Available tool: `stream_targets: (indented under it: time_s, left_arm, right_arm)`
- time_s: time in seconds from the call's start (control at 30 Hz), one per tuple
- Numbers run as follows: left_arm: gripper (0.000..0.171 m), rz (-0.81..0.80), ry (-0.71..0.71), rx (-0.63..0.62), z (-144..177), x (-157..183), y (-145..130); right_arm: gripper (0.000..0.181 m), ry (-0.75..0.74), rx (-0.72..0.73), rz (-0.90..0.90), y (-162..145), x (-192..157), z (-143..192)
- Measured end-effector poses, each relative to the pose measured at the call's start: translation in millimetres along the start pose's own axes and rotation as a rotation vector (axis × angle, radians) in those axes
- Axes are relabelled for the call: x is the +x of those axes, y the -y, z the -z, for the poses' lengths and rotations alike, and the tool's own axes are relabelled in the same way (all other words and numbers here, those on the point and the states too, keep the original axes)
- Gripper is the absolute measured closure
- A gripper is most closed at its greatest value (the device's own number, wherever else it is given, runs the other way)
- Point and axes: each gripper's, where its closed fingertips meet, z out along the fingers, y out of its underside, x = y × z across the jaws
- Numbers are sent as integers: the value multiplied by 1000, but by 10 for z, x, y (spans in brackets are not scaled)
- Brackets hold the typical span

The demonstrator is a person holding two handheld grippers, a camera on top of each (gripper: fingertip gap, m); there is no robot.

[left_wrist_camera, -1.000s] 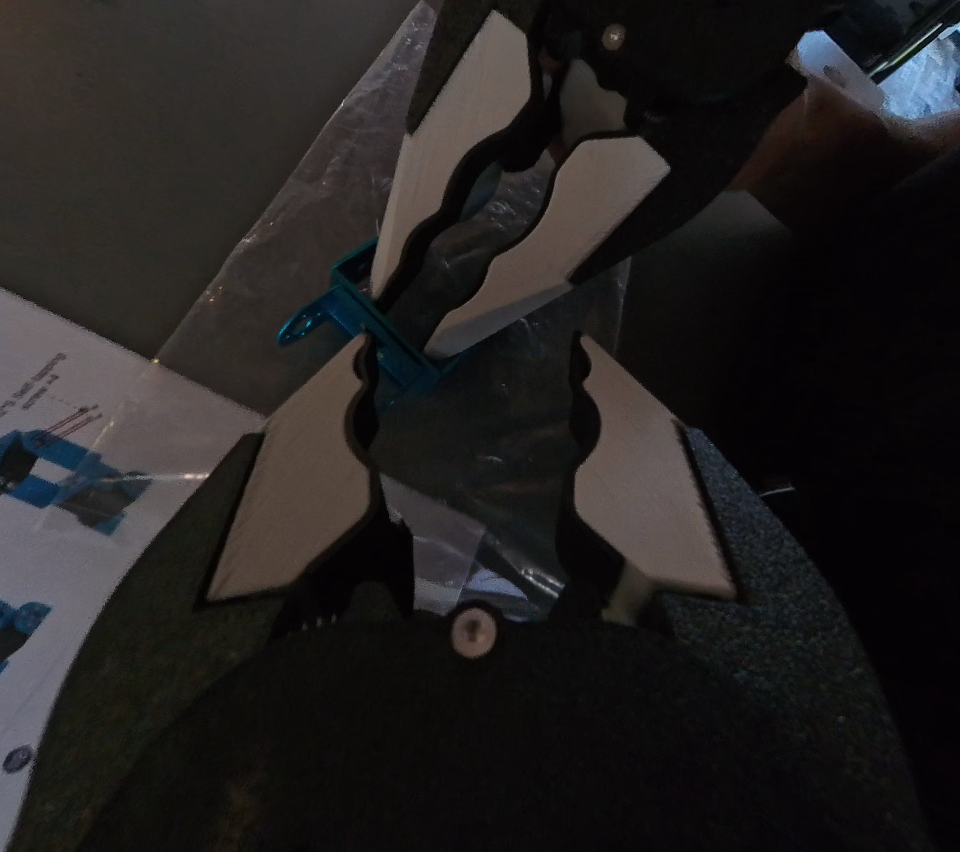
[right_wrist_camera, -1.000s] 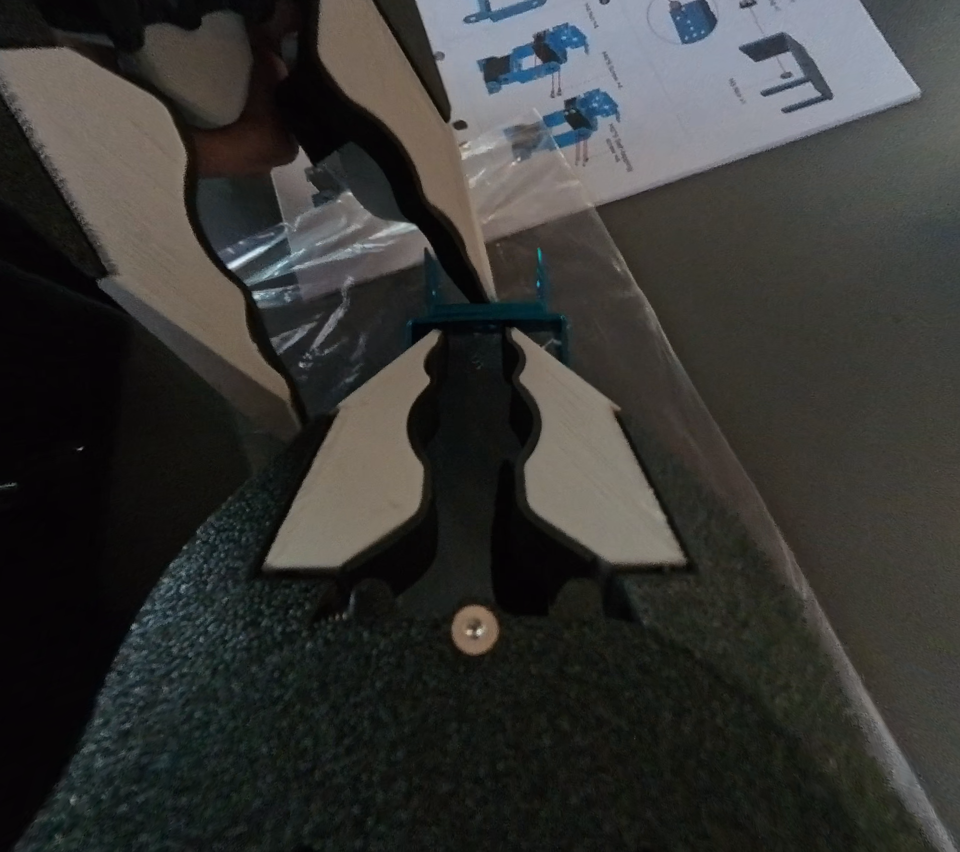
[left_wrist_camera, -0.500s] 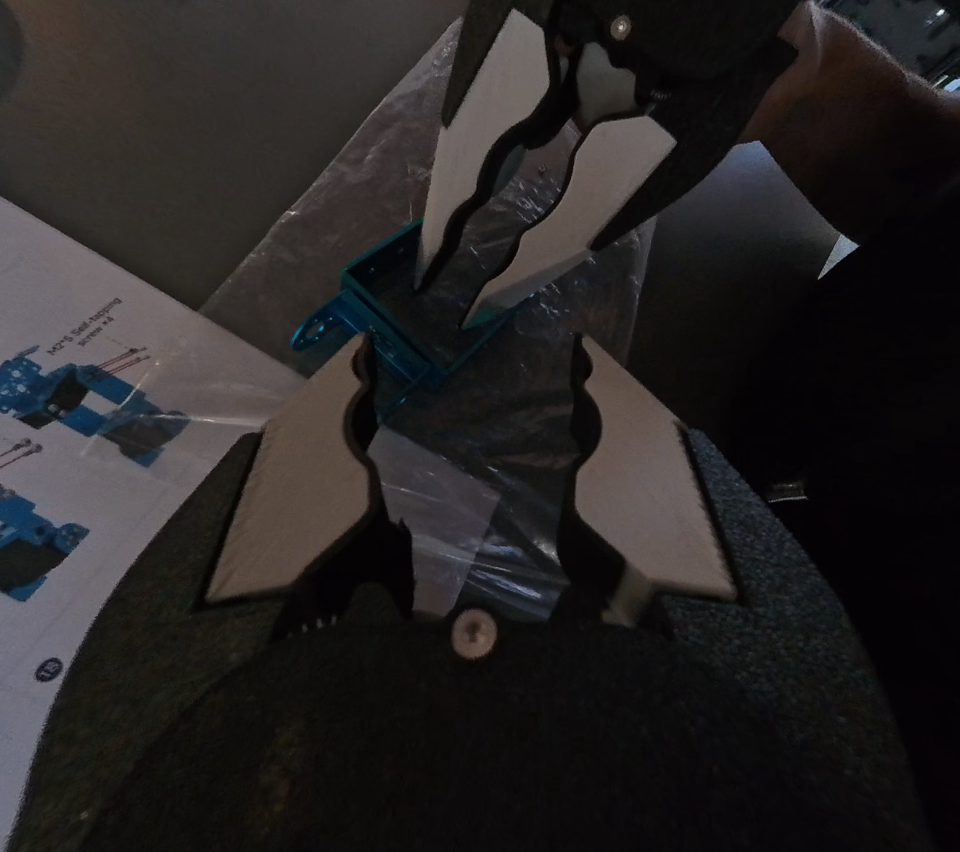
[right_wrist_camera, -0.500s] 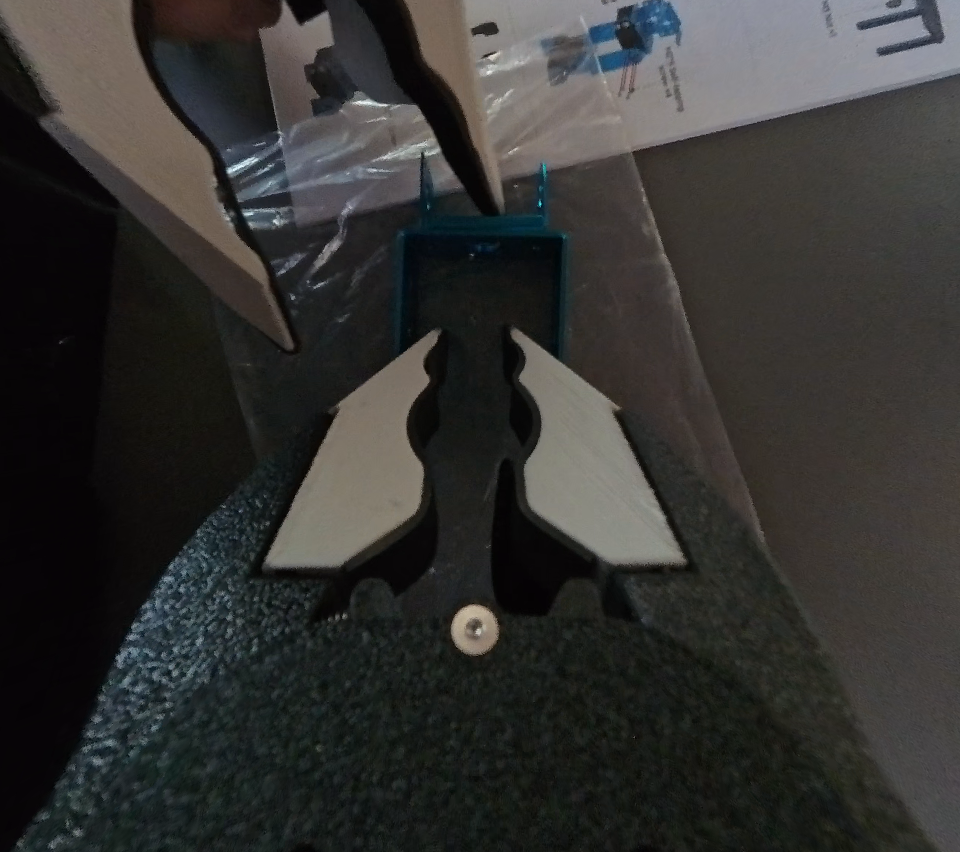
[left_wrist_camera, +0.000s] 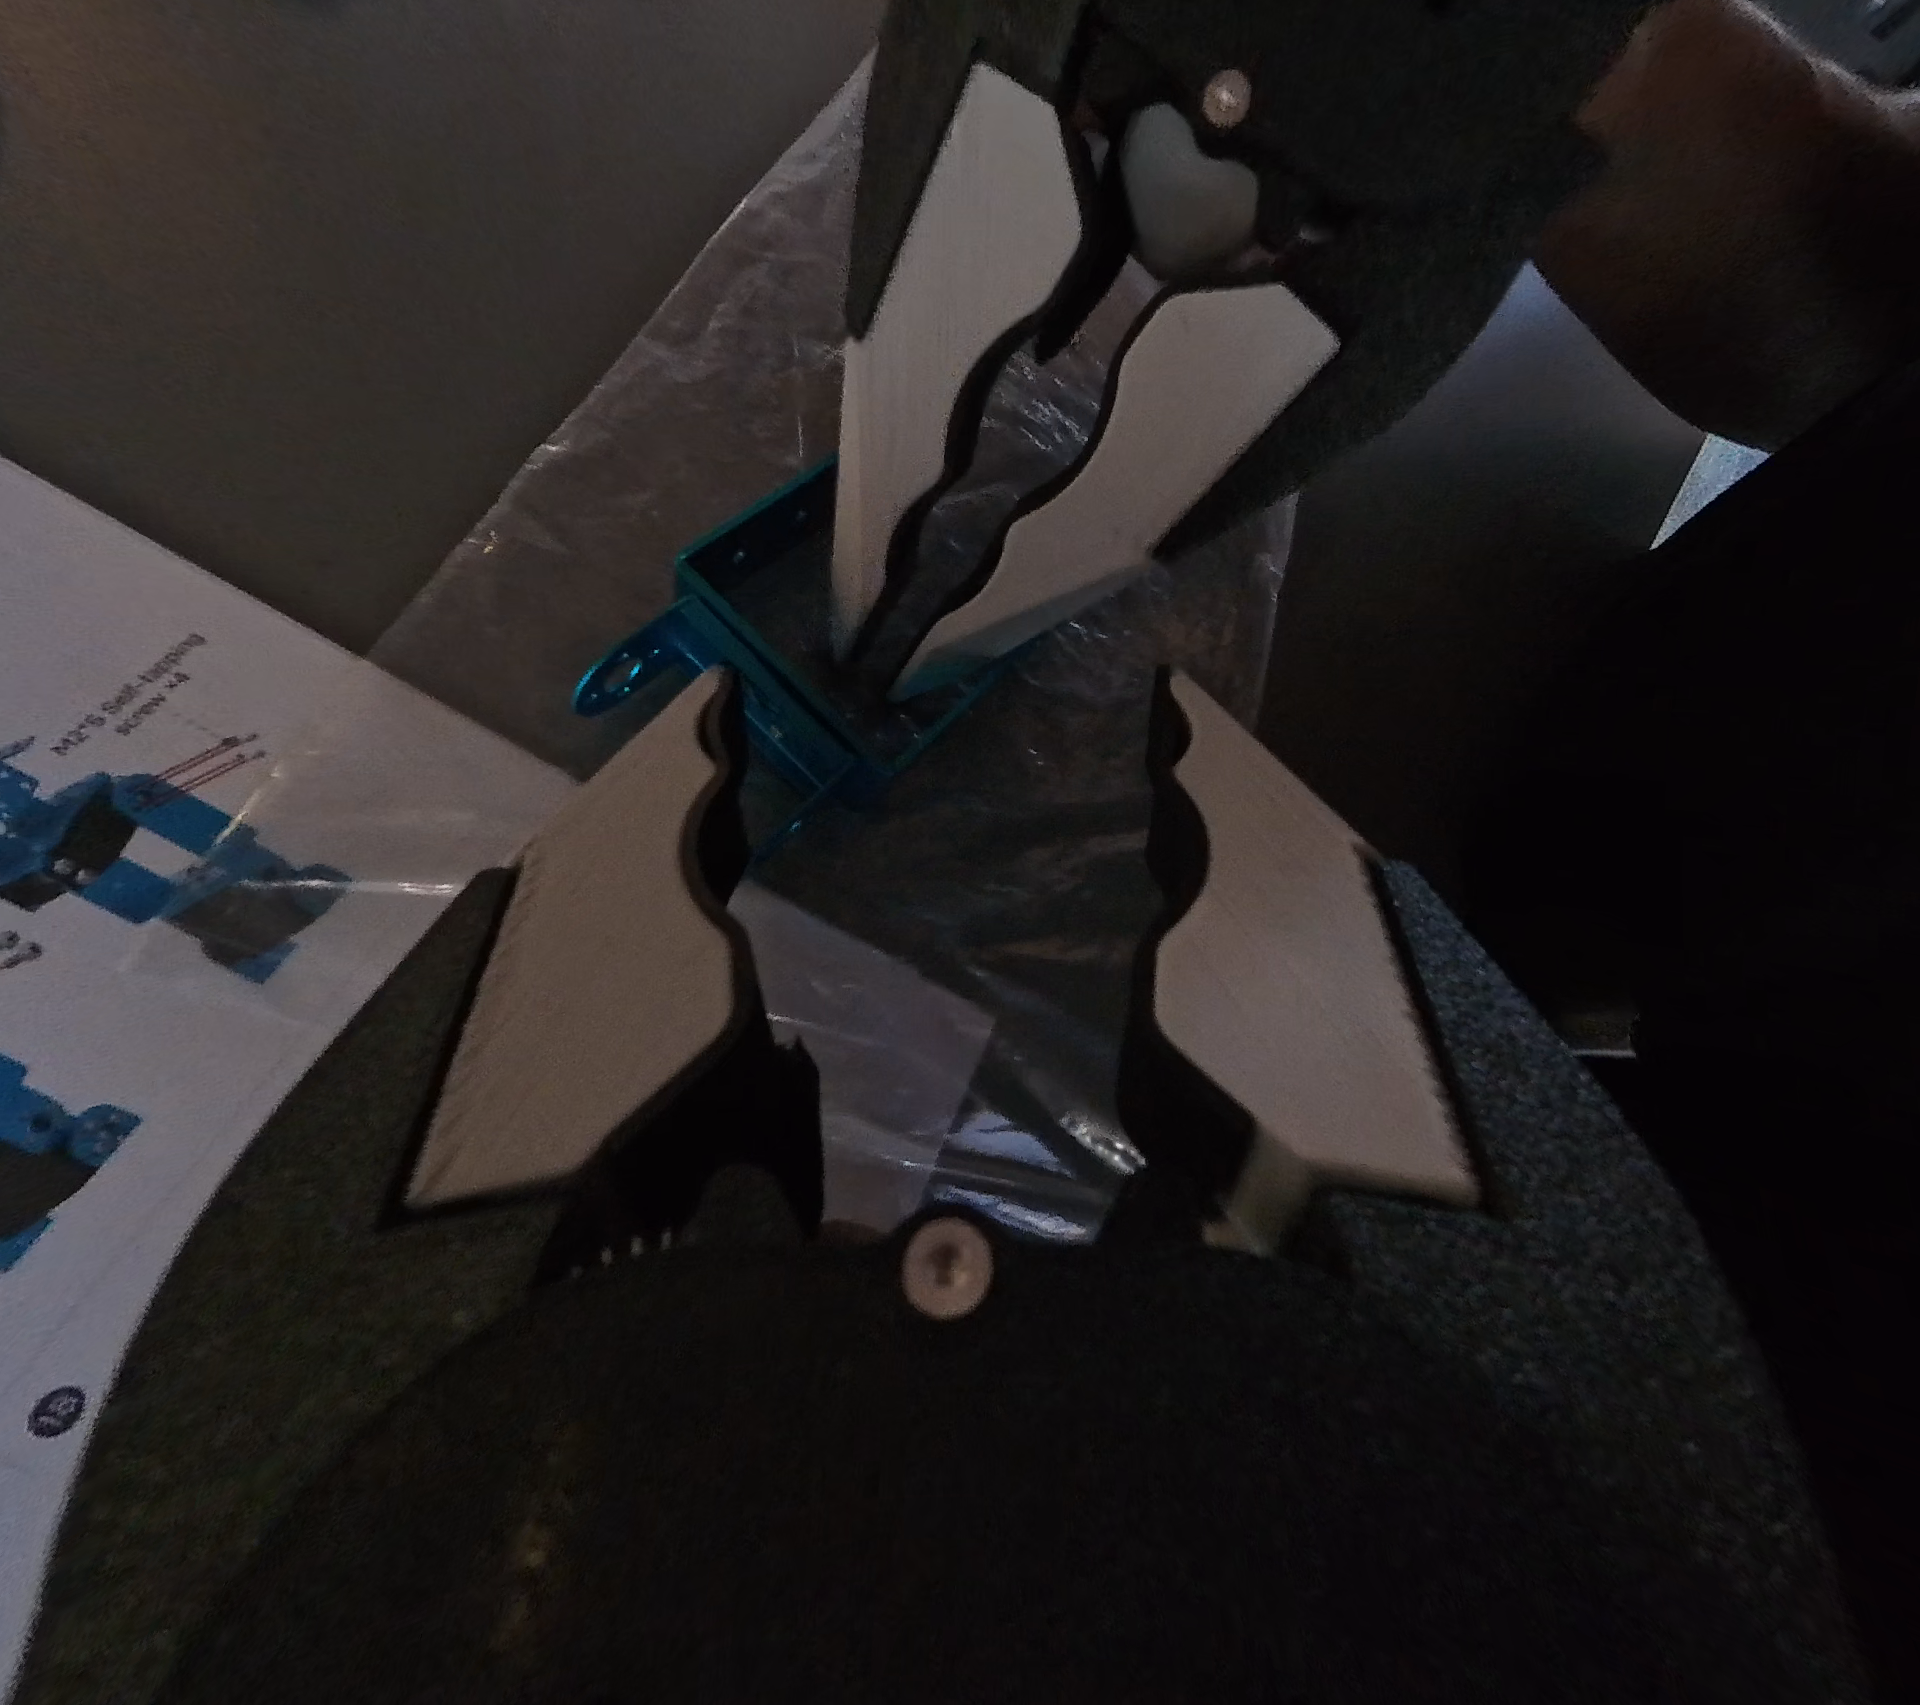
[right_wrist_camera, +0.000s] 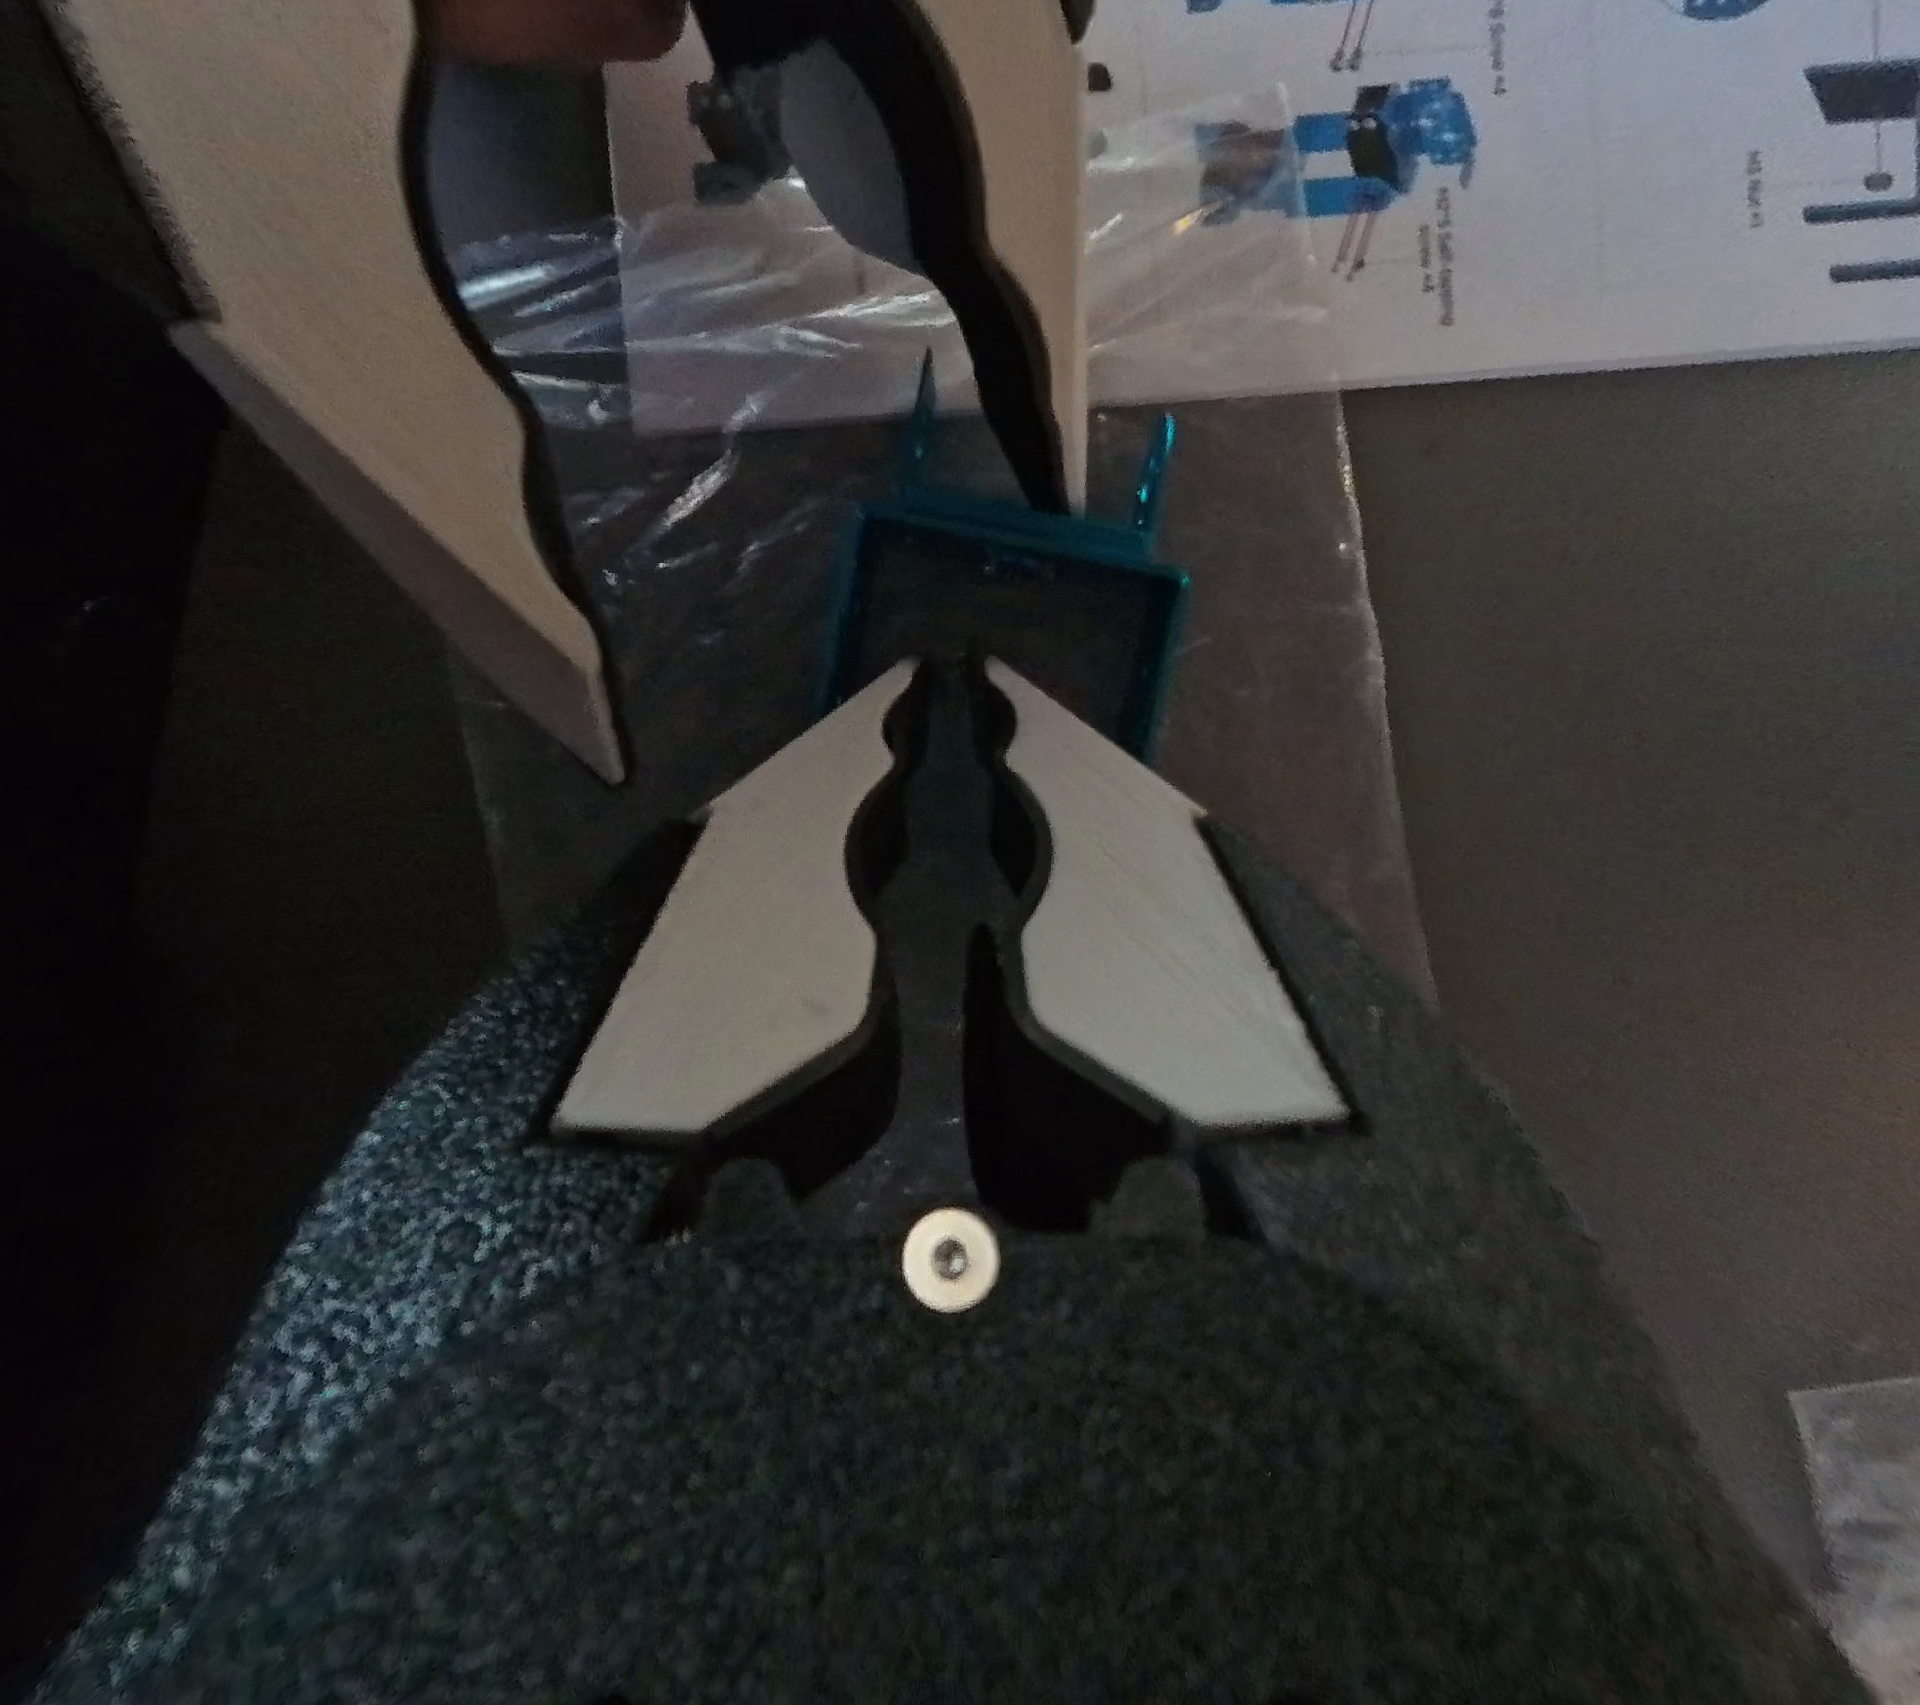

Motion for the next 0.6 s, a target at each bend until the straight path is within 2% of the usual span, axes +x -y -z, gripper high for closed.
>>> stream_targets:
  time_s: [0.13,0.27,0.6]
  left_arm:
    - [94,1,2,1,4,7,-9]
    - [94,-3,4,0,2,12,-18]
    - [94,-2,1,2,4,11,-13]
  right_arm:
    - [175,-25,-27,29,14,5,-7]
    - [173,20,-51,8,20,6,20]
    - [174,81,-179,134,4,-11,-18]
